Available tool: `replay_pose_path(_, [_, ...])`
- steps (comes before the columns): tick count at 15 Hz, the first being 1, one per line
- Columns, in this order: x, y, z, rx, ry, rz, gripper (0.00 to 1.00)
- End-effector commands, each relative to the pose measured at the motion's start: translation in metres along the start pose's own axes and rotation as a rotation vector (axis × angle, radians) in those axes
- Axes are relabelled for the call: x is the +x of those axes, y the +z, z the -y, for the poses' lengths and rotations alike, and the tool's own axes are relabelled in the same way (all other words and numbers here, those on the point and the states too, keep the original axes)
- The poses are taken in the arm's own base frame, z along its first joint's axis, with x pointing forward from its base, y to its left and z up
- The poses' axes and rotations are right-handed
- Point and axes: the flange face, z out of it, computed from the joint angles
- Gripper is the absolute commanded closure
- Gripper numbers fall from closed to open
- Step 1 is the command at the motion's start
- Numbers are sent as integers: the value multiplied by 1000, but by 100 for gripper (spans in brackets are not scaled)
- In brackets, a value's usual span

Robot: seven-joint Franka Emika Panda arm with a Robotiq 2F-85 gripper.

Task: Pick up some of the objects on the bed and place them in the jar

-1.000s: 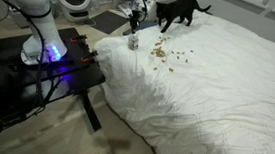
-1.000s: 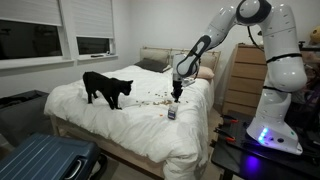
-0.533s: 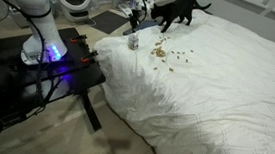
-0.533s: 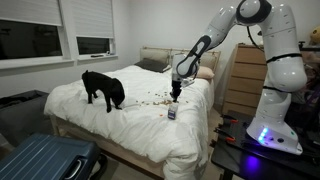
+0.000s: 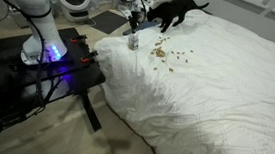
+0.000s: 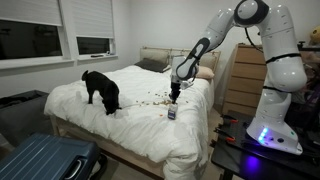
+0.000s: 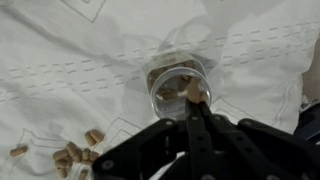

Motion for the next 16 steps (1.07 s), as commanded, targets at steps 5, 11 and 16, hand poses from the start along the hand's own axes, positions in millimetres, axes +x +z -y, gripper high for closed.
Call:
replay_pose_path(5, [-3,12,-10,-2,-3,-8,87])
replay_pose_path(11, [-1,21,-13,-3,-1,0,99])
replay_pose_path(16, [0,25,-15,-8,2,7,99])
